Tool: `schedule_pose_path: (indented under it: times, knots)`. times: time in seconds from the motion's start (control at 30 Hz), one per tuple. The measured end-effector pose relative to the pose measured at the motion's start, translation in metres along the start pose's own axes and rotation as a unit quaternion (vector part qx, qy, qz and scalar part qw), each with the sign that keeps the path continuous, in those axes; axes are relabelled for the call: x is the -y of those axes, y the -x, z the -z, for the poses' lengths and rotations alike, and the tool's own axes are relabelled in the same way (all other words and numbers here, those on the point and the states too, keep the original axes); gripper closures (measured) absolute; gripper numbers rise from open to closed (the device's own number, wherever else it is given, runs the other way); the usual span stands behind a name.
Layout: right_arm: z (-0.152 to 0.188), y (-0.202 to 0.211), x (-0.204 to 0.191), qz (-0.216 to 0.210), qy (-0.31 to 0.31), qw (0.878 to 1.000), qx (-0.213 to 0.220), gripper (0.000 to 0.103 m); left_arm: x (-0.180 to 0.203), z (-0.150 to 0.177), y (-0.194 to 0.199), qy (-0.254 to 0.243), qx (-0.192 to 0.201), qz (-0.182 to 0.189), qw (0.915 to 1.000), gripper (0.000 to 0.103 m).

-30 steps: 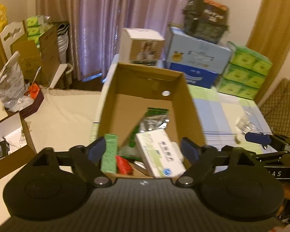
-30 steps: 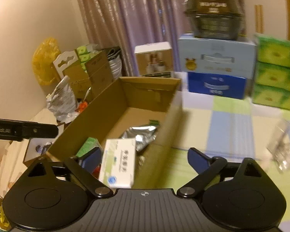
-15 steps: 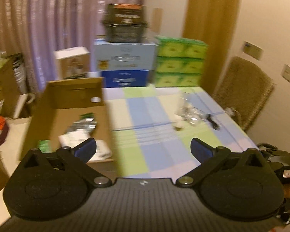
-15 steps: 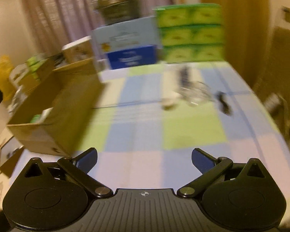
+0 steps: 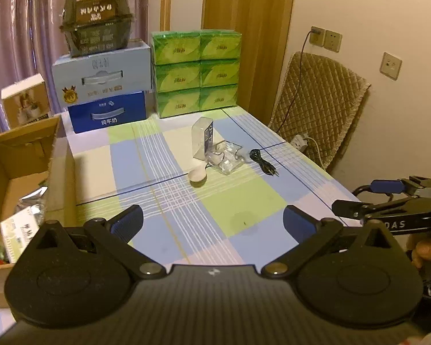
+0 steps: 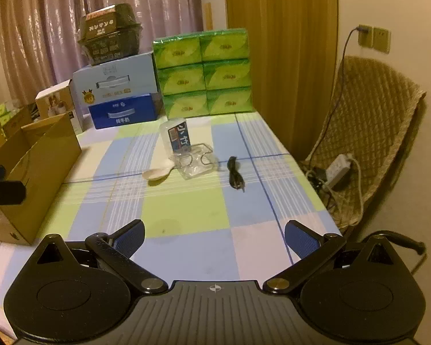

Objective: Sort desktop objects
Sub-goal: 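Move both open tools back over the white spoon and black cable, then grasp the black cable with the right tool while the left tool lowers over the white spoon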

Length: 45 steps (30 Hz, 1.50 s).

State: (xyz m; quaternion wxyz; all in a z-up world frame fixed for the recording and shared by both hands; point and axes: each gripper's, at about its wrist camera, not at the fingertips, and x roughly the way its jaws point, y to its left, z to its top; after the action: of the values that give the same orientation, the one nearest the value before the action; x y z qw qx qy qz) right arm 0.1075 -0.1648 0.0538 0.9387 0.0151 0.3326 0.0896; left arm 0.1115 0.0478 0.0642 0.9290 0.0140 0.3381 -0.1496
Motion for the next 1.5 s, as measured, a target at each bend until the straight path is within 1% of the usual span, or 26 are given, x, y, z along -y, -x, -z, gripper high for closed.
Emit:
schedule_pose_path:
  times: [0.13,0.2,0.3,0.43,0.53,0.6,0.67,0.73,0.83,0.9,0.97,1.03,1.07,1.13,1.2,1.27,1.33,1.43,1.47,1.5]
  knots:
    - [-0.008,-0.027,0.014,0.004,-0.007,1.000,-0.003,0.002,-0.007,-0.002,-0.038,0.009,-0.010,-0.001,0.9999,0.001]
    - [-0.011,-0.041,0.020,0.017,-0.010,1.000,0.000,0.002,-0.009,-0.002,-0.058,0.009,-0.010,-0.009,0.9999,0.001]
    - [-0.017,-0.066,0.028,0.011,0.000,1.000,0.002,0.002,-0.009,-0.003,-0.087,-0.001,-0.006,-0.019,0.9998,0.001]
    - [-0.025,-0.099,0.035,0.010,0.018,1.000,-0.001,0.002,-0.011,-0.005,-0.128,-0.006,-0.015,-0.038,0.9992,0.001]
    - [-0.031,-0.120,0.039,0.007,0.014,1.000,-0.010,0.002,-0.017,-0.005,-0.153,0.003,-0.020,-0.038,0.9991,0.001]
    - [-0.036,-0.134,0.040,0.004,0.016,1.000,-0.014,0.003,-0.021,-0.005,-0.168,0.008,-0.024,-0.030,0.9992,0.002]
    - [-0.040,-0.146,0.041,0.003,0.021,1.000,-0.014,0.009,-0.022,-0.005,-0.180,0.004,-0.029,-0.020,0.9994,0.004]
    - [-0.044,-0.159,0.043,0.008,0.028,0.999,-0.019,0.017,-0.021,-0.007,-0.190,-0.012,-0.025,-0.022,0.9994,0.006]
    - [-0.049,-0.175,0.049,0.004,0.020,0.999,-0.024,0.025,-0.019,-0.010,-0.204,-0.043,-0.027,-0.020,0.9985,0.008]
    - [-0.051,-0.184,0.052,0.004,0.019,0.999,-0.026,0.029,-0.021,-0.011,-0.212,-0.055,-0.028,-0.013,0.9980,0.009]
    - [-0.053,-0.192,0.053,0.003,0.016,0.999,-0.030,0.034,-0.027,-0.014,-0.220,-0.047,-0.030,-0.007,0.9984,0.012]
    - [-0.053,-0.200,0.054,-0.004,0.012,0.999,-0.040,0.041,-0.032,-0.016,-0.228,-0.038,-0.037,0.004,0.9986,0.016]
    - [-0.052,-0.203,0.054,-0.007,0.012,0.999,-0.044,0.042,-0.033,-0.017,-0.231,-0.040,-0.039,0.002,0.9984,0.021]
    - [-0.052,-0.208,0.052,-0.008,0.017,0.999,-0.047,0.043,-0.032,-0.018,-0.238,-0.054,-0.040,0.001,0.9977,0.021]
    - [-0.052,-0.212,0.049,-0.012,0.021,0.999,-0.048,0.044,-0.032,-0.020,-0.242,-0.067,-0.039,0.005,0.9970,0.028]
    - [-0.052,-0.217,0.046,-0.013,0.026,0.998,-0.050,0.046,-0.031,-0.022,-0.246,-0.075,-0.037,0.006,0.9965,0.031]
    - [-0.051,-0.222,0.044,-0.015,0.032,0.998,-0.056,0.057,-0.030,-0.025,-0.250,-0.079,-0.034,0.010,0.9962,0.034]
    - [-0.050,-0.229,0.043,-0.014,0.035,0.997,-0.062,0.061,-0.026,-0.026,-0.258,-0.095,-0.035,0.015,0.9948,0.035]
    - [-0.050,-0.231,0.043,-0.011,0.037,0.997,-0.062,0.061,-0.026,-0.025,-0.261,-0.097,-0.038,0.015,0.9944,0.038]
    - [-0.050,-0.233,0.043,-0.009,0.038,0.997,-0.061,0.062,-0.026,-0.024,-0.265,-0.096,-0.042,0.014,0.9944,0.043]
